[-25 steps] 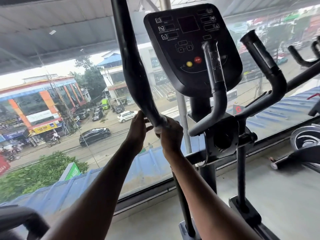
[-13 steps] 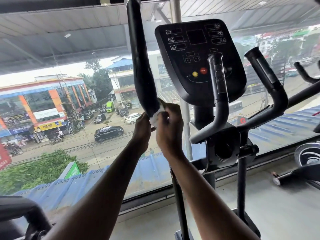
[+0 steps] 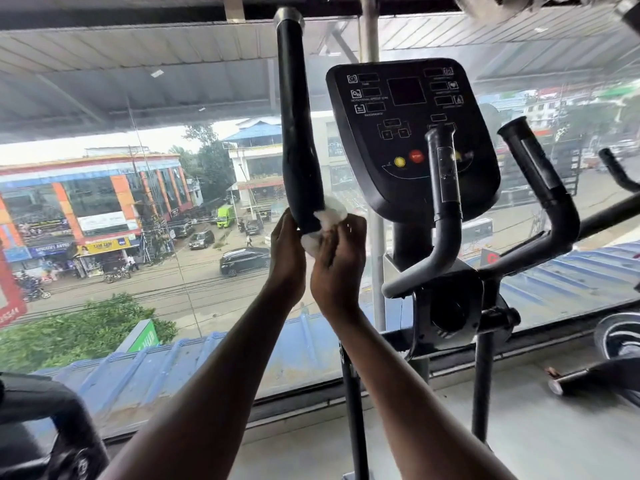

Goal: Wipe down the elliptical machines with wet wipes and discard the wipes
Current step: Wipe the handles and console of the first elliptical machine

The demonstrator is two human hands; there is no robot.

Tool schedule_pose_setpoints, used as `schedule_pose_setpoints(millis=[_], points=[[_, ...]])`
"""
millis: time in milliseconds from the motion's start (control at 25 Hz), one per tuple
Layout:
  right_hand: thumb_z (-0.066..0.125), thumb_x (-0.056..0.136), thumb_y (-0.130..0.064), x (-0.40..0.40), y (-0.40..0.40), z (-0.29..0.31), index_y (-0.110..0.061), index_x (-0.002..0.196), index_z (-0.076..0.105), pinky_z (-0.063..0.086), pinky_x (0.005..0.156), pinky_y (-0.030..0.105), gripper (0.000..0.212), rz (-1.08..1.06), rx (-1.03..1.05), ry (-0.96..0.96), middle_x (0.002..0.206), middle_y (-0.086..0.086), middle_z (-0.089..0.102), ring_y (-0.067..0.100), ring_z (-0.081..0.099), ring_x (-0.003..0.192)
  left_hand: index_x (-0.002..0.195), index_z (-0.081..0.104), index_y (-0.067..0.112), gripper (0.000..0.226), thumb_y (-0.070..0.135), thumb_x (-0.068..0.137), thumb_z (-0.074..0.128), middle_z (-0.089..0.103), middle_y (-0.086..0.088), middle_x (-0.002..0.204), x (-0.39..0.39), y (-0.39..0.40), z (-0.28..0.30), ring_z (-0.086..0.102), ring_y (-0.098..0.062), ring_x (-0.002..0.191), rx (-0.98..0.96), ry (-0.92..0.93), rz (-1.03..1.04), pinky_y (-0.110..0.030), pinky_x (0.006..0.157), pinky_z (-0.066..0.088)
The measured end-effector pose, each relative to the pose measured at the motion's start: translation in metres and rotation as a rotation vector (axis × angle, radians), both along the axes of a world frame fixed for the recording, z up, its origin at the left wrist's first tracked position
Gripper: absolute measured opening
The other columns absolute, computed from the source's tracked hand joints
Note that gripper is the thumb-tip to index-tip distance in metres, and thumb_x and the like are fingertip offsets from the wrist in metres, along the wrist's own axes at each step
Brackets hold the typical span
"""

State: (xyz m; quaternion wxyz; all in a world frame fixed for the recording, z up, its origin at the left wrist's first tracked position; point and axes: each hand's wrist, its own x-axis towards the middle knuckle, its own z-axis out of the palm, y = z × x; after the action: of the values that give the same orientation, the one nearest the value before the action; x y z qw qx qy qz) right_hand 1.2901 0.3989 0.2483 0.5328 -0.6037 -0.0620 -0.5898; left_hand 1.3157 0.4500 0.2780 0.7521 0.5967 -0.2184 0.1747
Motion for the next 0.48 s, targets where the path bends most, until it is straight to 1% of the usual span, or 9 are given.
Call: schedule_pose_setpoints(millis=[80, 120, 160, 200, 240, 320, 360, 400, 480], points=[[0.031, 0.093, -0.019, 0.017, -0.014, -0.023, 0.005, 0.078, 0.059, 0.042, 0.072, 0.034, 0.040, -0.025, 0.007, 0.154, 0.084, 0.020, 0.055, 0.016, 0.047, 0.083, 0.088, 0.060, 0.013, 0.031, 0.018, 0.102, 0.033, 0.065, -0.004, 0.083, 0.005, -0.001, -0.006, 0.061, -0.012, 0.075, -0.075, 0.055, -0.056, -0.024, 0.068, 0.046], [0.030, 0.088, -0.023, 0.022, -0.020, -0.027, 0.005, 0.076, 0.059, 0.039, 0.069, 0.031, 0.042, -0.032, -0.008, 0.232, 0.081, 0.019, 0.057, 0.021, 0.049, 0.083, 0.094, 0.061, 0.011, 0.036, 0.023, 0.103, 0.029, 0.067, -0.004, 0.087, 0.009, -0.002, -0.010, 0.063, -0.014, 0.079, -0.063, 0.088, -0.077, -0.025, 0.072, 0.047], [0.033, 0.084, -0.025, 0.022, -0.022, -0.022, 0.004, 0.079, 0.062, 0.035, 0.069, 0.027, 0.040, -0.010, 0.008, 0.277, 0.081, 0.016, 0.059, 0.025, 0.053, 0.083, 0.099, 0.062, 0.009, 0.042, 0.028, 0.104, 0.025, 0.069, -0.005, 0.091, 0.011, -0.004, -0.014, 0.064, -0.015, 0.084, -0.041, 0.116, -0.102, -0.027, 0.077, 0.047], [0.037, 0.084, -0.023, 0.022, -0.021, -0.017, 0.002, 0.087, 0.064, 0.034, 0.070, 0.025, 0.037, 0.007, 0.027, 0.266, 0.086, 0.013, 0.059, 0.025, 0.054, 0.086, 0.100, 0.064, 0.009, 0.048, 0.032, 0.105, 0.022, 0.070, -0.005, 0.091, 0.014, -0.005, -0.017, 0.063, -0.016, 0.087, -0.026, 0.124, -0.143, -0.029, 0.080, 0.046], [0.041, 0.087, -0.020, 0.014, -0.017, -0.010, 0.001, 0.097, 0.065, 0.036, 0.074, 0.023, 0.033, 0.044, 0.056, 0.189, 0.094, 0.010, 0.058, 0.023, 0.055, 0.091, 0.097, 0.066, 0.012, 0.052, 0.034, 0.105, 0.020, 0.070, -0.004, 0.089, 0.016, -0.007, -0.020, 0.063, -0.016, 0.088, -0.036, 0.129, -0.202, -0.030, 0.081, 0.046], [0.040, 0.095, -0.016, 0.007, -0.008, -0.013, 0.002, 0.111, 0.062, 0.043, 0.084, 0.022, 0.032, 0.020, -0.022, 0.029, 0.109, 0.007, 0.054, 0.018, 0.055, 0.101, 0.090, 0.069, 0.017, 0.055, 0.035, 0.104, 0.019, 0.071, -0.001, 0.084, 0.016, -0.008, -0.021, 0.063, -0.015, 0.087, -0.055, 0.148, -0.319, -0.029, 0.081, 0.047], [0.038, 0.096, -0.017, 0.013, -0.008, -0.027, 0.004, 0.114, 0.061, 0.047, 0.086, 0.024, 0.036, 0.015, -0.087, 0.014, 0.112, 0.006, 0.051, 0.017, 0.054, 0.103, 0.093, 0.069, 0.017, 0.055, 0.037, 0.103, 0.019, 0.071, -0.002, 0.087, 0.019, -0.007, -0.020, 0.064, -0.016, 0.090, -0.040, 0.159, -0.326, -0.030, 0.083, 0.047], [0.038, 0.094, -0.018, 0.027, -0.013, -0.045, 0.005, 0.115, 0.061, 0.051, 0.085, 0.028, 0.038, 0.011, -0.108, 0.094, 0.114, 0.004, 0.048, 0.017, 0.055, 0.103, 0.101, 0.068, 0.015, 0.056, 0.040, 0.103, 0.017, 0.071, -0.004, 0.093, 0.020, -0.006, -0.020, 0.064, -0.019, 0.095, -0.010, 0.164, -0.320, -0.032, 0.086, 0.047], [0.042, 0.088, -0.011, 0.055, -0.030, -0.068, -0.002, 0.117, 0.062, 0.052, 0.086, 0.040, 0.037, -0.005, -0.103, 0.396, 0.113, 0.006, 0.046, 0.022, 0.053, 0.102, 0.119, 0.063, 0.015, 0.064, 0.050, 0.100, 0.013, 0.069, -0.008, 0.115, 0.024, -0.003, -0.022, 0.062, -0.022, 0.113, 0.094, 0.181, -0.304, -0.036, 0.097, 0.047]])
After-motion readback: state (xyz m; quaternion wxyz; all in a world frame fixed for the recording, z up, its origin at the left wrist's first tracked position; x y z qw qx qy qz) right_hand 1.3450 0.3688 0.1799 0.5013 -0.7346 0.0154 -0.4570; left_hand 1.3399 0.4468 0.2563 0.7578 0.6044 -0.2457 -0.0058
